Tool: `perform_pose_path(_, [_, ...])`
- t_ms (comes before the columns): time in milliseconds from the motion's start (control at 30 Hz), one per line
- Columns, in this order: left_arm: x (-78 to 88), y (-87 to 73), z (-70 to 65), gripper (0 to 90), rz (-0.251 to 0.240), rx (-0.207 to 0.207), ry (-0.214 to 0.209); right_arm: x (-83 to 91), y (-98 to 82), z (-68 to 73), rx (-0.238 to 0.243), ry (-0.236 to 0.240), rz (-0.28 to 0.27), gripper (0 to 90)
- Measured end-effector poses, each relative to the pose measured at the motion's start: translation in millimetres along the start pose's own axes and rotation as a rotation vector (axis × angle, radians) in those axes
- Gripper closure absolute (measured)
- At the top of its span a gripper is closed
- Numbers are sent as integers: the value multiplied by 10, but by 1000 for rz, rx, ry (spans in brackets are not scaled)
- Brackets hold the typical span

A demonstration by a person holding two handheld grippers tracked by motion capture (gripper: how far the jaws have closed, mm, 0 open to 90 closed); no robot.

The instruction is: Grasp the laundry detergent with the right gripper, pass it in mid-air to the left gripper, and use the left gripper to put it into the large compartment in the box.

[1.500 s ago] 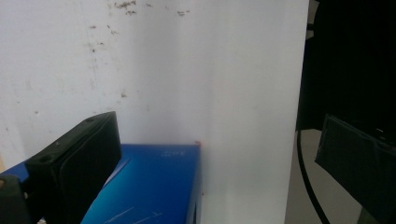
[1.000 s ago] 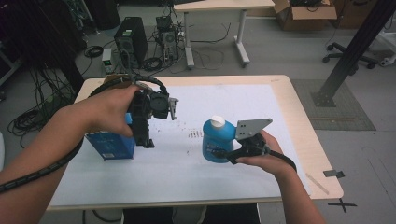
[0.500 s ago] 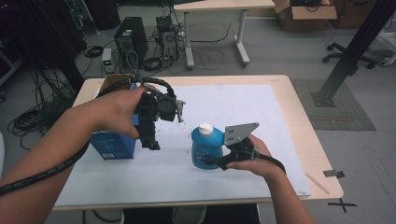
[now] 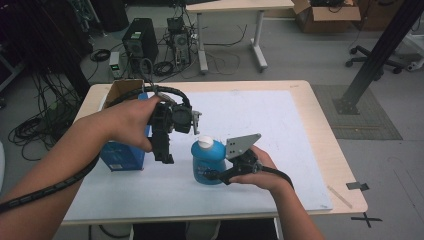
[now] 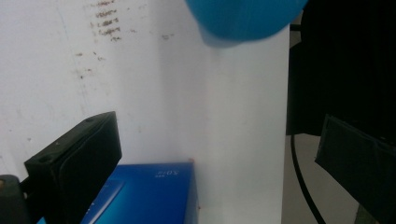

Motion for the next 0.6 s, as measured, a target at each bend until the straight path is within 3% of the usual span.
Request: perform_pose_path(600, [-64, 123, -68, 3, -5, -25, -5, -292, 166, -59, 18, 24, -1, 438])
Point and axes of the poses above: each handheld gripper's, and its own axes: x roughly backward along the jaws, y roughly out of its top, z roughly to its left, the point moved 7 cm from there along -x, roughly forward along the jaws, and after that the axes turned 12 degrees about y, right-handed, at the moved point
